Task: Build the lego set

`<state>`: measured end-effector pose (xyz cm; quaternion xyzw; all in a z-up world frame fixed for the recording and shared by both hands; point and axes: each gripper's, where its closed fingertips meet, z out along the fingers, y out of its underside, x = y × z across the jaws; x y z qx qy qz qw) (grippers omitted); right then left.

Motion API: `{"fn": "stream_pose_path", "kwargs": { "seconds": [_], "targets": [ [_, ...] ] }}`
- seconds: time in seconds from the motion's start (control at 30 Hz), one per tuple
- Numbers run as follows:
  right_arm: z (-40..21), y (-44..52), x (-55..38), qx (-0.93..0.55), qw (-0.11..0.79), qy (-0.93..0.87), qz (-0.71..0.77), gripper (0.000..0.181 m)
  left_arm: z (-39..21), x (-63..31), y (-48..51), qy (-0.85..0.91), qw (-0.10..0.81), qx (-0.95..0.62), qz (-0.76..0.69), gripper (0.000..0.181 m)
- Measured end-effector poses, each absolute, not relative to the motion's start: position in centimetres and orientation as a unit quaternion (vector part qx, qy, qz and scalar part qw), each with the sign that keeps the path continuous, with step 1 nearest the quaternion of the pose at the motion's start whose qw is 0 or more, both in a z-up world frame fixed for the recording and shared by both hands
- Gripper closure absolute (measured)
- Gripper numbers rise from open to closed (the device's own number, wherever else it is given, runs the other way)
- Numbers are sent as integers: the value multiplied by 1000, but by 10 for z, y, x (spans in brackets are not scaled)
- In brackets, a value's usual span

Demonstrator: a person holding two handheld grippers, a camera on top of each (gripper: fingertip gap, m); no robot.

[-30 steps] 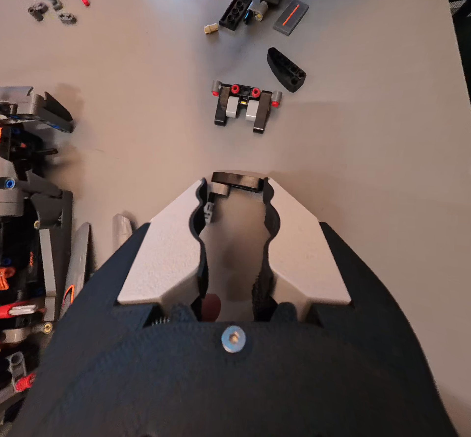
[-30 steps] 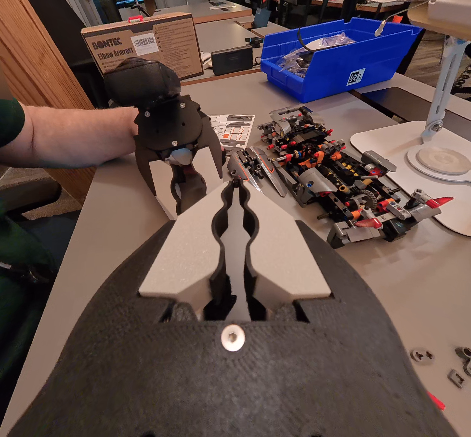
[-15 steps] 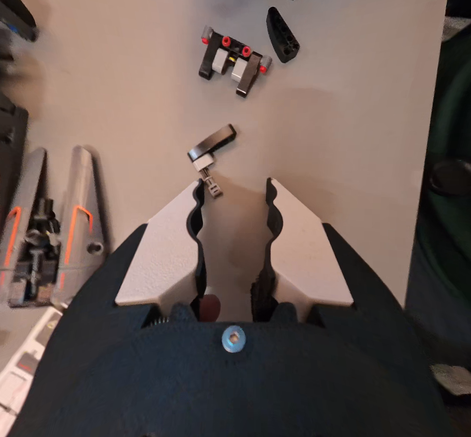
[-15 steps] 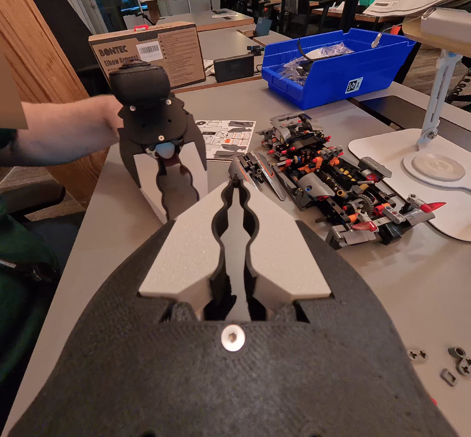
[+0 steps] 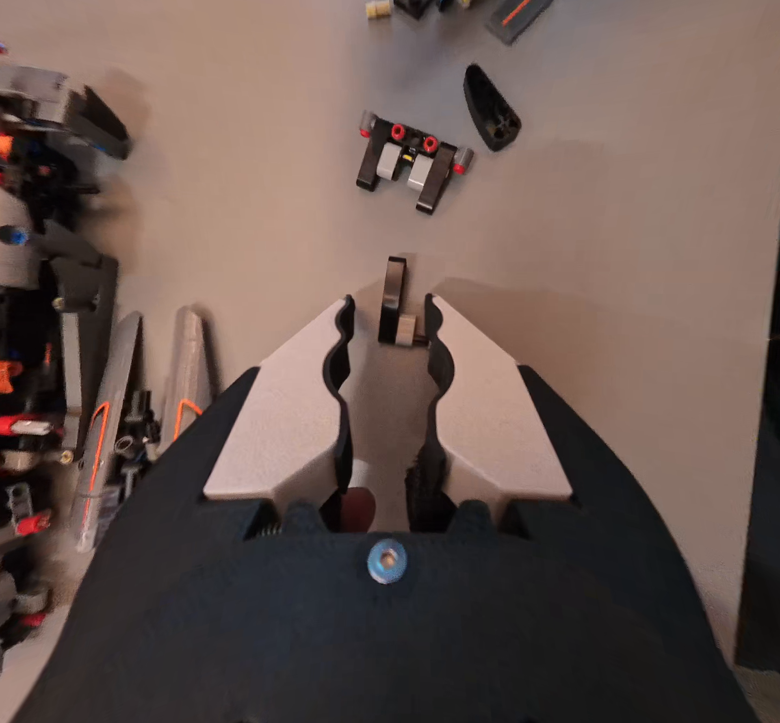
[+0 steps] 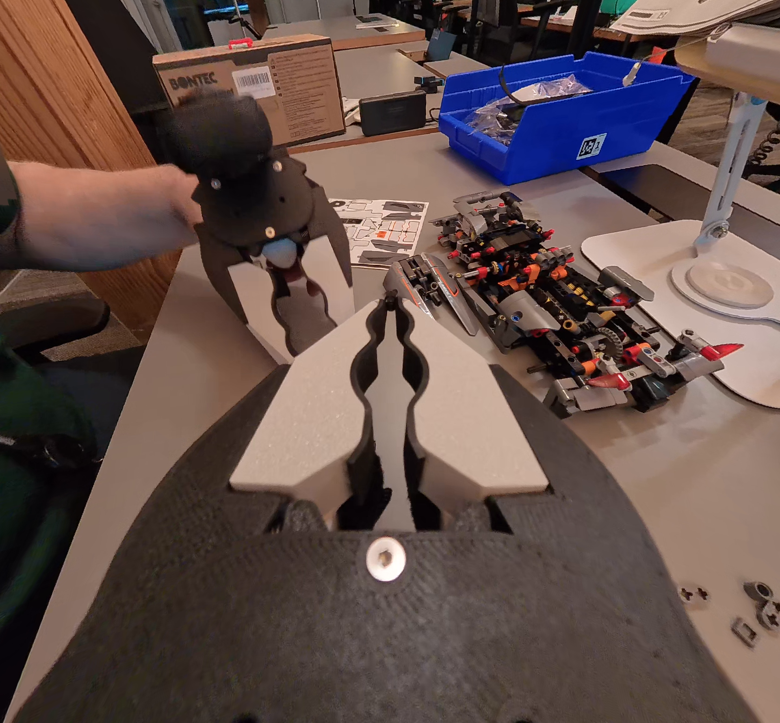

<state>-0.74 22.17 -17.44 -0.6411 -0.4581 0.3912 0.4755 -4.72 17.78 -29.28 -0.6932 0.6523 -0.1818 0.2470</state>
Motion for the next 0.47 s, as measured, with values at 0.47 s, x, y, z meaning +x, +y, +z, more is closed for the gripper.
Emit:
{"fn": "stream_pose_path", "kwargs": {
  "seconds": [0.47],
  "targets": [
    [-189, 214, -19, -644, 469, -498, 343, 179, -247, -32, 214, 411, 358, -752, -371, 175]
  ]
}}
